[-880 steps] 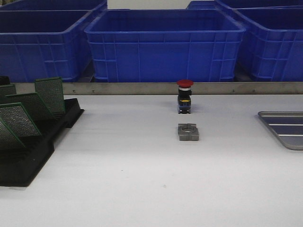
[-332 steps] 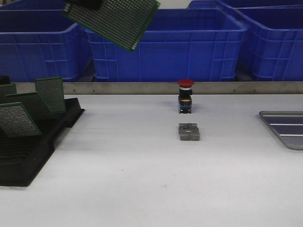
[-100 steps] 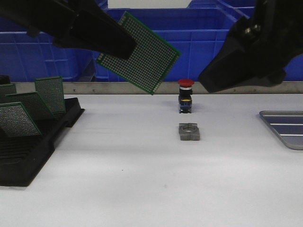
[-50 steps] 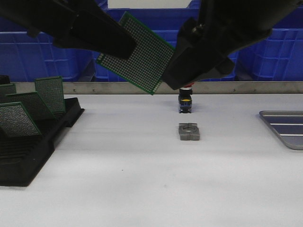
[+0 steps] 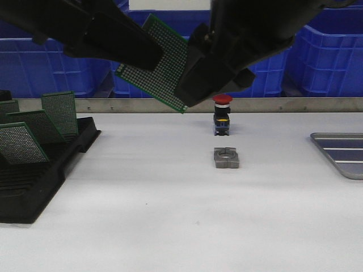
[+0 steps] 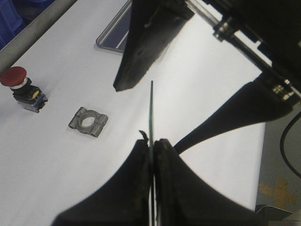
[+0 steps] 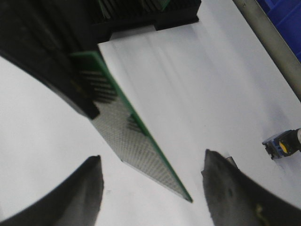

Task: Place circuit board on tray
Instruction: 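Bring the right gripper to the board held by the left gripper and grasp it, then open the left gripper and carry the board toward the silver tray with the right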

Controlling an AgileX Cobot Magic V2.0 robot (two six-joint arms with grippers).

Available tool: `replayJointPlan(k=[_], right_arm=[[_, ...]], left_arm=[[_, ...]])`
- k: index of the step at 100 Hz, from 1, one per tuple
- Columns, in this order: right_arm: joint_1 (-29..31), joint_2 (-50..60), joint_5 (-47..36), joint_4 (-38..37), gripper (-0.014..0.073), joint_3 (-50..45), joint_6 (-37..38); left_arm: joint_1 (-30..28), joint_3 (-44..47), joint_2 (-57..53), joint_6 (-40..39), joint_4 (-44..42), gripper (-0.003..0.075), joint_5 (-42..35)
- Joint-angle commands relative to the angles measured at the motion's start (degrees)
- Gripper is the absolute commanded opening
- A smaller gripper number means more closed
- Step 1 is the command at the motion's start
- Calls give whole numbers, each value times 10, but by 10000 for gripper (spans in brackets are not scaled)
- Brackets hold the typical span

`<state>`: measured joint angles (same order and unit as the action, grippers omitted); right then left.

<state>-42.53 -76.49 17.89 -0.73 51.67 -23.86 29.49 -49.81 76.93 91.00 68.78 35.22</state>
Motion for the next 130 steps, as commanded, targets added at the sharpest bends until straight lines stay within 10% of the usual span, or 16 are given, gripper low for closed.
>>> replayJointPlan(k=[1, 27, 53, 89, 130], right_arm=[[-7, 15, -38, 2, 327, 20, -11], [-8, 15, -43, 2, -63, 20, -11], [-8, 15, -43, 2, -63, 20, -11], [88, 18, 18, 50, -63, 20, -11], [389, 13, 100, 228, -63, 20, -11]], left_arm=[[4, -19, -14, 1, 30, -20, 0], [4, -19, -14, 1, 28, 38, 6], [4, -19, -14, 1, 28, 596, 4], [4, -19, -14, 1, 30, 607, -11], [4, -19, -14, 1, 30, 607, -18]])
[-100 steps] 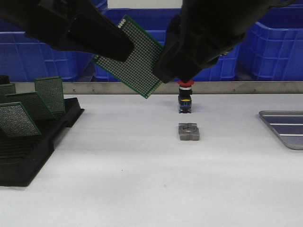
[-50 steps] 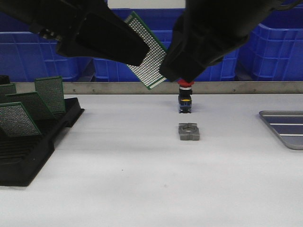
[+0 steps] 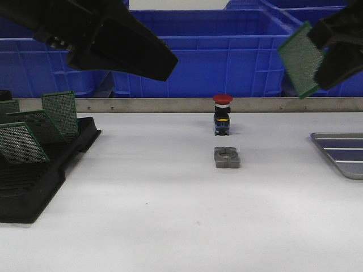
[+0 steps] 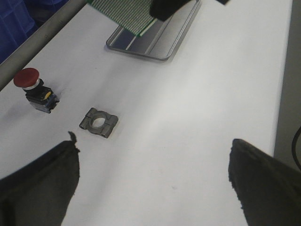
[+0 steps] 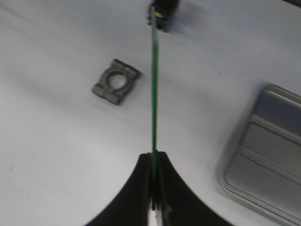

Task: Place circuit board on tray
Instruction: 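Open the left gripper and carry the board toward the silver tray with the right, then lower the board onto the silver tray and open the right gripper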

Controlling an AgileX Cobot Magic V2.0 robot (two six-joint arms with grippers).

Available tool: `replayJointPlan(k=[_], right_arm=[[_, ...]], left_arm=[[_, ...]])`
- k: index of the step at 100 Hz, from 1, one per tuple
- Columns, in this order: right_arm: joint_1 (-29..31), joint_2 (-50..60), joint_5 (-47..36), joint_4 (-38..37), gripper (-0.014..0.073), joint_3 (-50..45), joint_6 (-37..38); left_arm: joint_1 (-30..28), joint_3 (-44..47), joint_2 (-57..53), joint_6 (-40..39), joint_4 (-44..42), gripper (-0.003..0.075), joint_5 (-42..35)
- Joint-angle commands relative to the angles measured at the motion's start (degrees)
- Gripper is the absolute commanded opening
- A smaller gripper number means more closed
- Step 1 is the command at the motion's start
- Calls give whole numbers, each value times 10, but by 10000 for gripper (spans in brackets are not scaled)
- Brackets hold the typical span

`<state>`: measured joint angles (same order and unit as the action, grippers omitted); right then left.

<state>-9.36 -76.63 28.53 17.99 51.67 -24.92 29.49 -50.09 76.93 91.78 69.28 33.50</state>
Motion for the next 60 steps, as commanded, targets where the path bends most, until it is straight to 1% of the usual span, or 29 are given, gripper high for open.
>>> replayJointPlan(k=[1, 16, 26, 37, 47, 60], right_arm=[[70, 13, -3, 44, -63, 20, 0], [188, -22, 21, 100, -63, 21, -2], [234, -65, 42, 115, -63, 40, -6], [257, -121, 73, 115, -63, 84, -8], [257, -177, 124, 115, -63, 133, -16], [256, -241, 154, 117, -66, 179, -18]], left_arm=[[4, -16, -14, -7, 25, 607, -1], [4, -16, -14, -7, 25, 607, -1], [4, -16, -14, -7, 25, 607, -1], [4, -16, -14, -7, 25, 607, 2], [4, -16, -14, -7, 25, 607, 2], [4, -16, -14, -7, 25, 607, 3]])
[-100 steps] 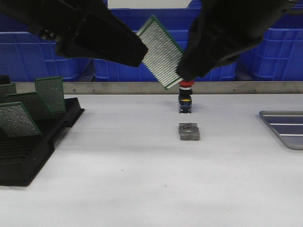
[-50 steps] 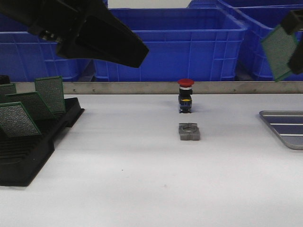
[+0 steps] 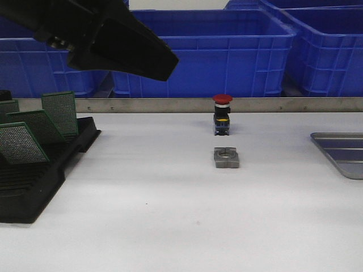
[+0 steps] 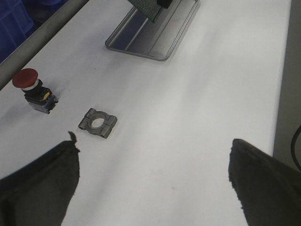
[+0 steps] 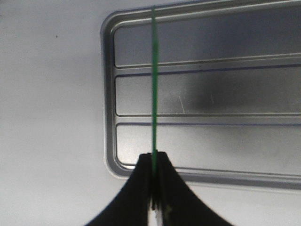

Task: Place circuit board on tray
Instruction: 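Lower the board onto the silver tray and open the right gripper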

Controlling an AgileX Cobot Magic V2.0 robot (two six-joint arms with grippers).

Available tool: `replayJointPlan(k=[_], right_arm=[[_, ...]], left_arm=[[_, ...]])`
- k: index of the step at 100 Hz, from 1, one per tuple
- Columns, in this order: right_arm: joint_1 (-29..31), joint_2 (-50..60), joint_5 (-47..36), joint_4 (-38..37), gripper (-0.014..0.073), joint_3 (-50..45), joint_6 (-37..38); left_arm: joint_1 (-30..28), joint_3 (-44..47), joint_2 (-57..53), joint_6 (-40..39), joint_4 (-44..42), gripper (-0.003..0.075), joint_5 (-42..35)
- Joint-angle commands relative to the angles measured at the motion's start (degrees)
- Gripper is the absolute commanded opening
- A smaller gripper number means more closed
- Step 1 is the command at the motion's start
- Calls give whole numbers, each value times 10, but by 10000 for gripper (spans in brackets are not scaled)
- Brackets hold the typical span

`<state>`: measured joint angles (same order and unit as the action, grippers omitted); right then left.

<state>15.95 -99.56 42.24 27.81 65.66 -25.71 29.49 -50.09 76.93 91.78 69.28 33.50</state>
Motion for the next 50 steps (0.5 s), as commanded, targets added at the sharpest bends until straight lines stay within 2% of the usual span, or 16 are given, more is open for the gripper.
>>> replayJointPlan(k=[1, 29, 38, 43, 50], right_arm=[[3, -15, 20, 18, -66, 41, -10], [2, -54, 42, 30, -52, 73, -23], [2, -56, 41, 30, 38, 73, -23], [2, -56, 44, 30, 124, 73, -23], [2, -56, 48, 30, 286, 73, -23]], left_arm=[[4, -16, -14, -7, 25, 607, 3], [4, -16, -14, -7, 27, 607, 3], [4, -16, -14, -7, 29, 607, 3], [4, -16, -14, -7, 29, 607, 6], [4, -16, -14, -7, 30, 607, 9]])
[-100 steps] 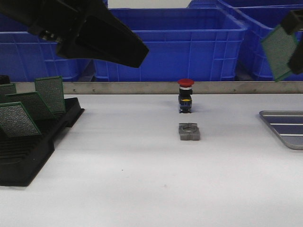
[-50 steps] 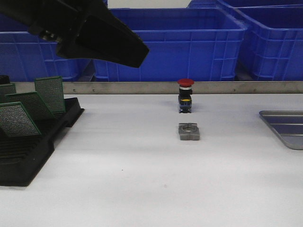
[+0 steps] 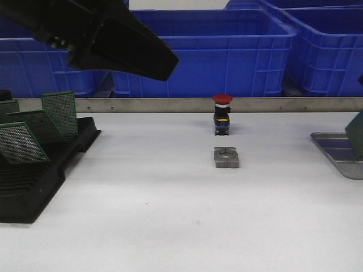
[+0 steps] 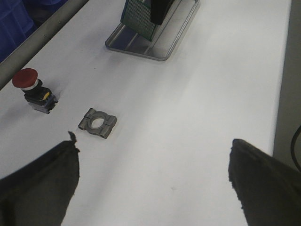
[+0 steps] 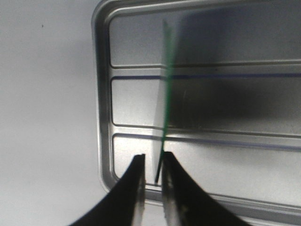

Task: Place circuit board on tray
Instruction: 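Lower the board onto the silver tray and open the right gripper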

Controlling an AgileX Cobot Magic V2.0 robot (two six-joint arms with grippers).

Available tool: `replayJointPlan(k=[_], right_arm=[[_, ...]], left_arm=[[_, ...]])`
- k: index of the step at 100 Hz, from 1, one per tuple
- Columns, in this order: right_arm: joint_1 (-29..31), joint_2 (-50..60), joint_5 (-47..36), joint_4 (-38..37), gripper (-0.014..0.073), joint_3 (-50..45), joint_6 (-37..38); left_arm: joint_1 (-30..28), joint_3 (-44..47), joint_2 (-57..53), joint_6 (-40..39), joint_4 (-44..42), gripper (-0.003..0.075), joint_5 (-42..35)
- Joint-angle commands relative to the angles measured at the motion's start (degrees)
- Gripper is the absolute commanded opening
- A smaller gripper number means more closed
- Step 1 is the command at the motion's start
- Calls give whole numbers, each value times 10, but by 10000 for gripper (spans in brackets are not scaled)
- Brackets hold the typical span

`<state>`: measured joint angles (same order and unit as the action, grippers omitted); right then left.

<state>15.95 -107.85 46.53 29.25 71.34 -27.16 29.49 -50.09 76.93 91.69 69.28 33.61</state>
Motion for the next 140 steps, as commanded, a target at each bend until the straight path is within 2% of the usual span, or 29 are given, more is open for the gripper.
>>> replayJointPlan(k=[1, 12, 19, 48, 78, 94, 116, 140], right_arm=[[2, 27, 6, 16, 302, 16, -8], [2, 27, 11, 15, 506, 16, -8], [2, 29, 12, 15, 559, 16, -8], [1, 61, 18, 11, 561, 16, -18], [-37, 178, 10, 17, 561, 0, -44], [-74, 265, -36, 16, 558, -70, -72], [-133, 379, -98, 15, 496, -175, -97], [-148, 489, -121, 15, 463, -266, -97]], left_arm=[[4, -16, -14, -6, 30, 607, 10], [4, -16, -14, -6, 39, 607, 18], [4, -16, -14, -6, 45, 607, 20], [4, -16, -14, -7, 46, 607, 17], [4, -16, -14, -16, 46, 599, -11], [4, -16, -14, -37, 46, 599, -18], [4, -16, -14, -73, 45, 599, -33], [4, -16, -16, -104, 43, 599, -52]])
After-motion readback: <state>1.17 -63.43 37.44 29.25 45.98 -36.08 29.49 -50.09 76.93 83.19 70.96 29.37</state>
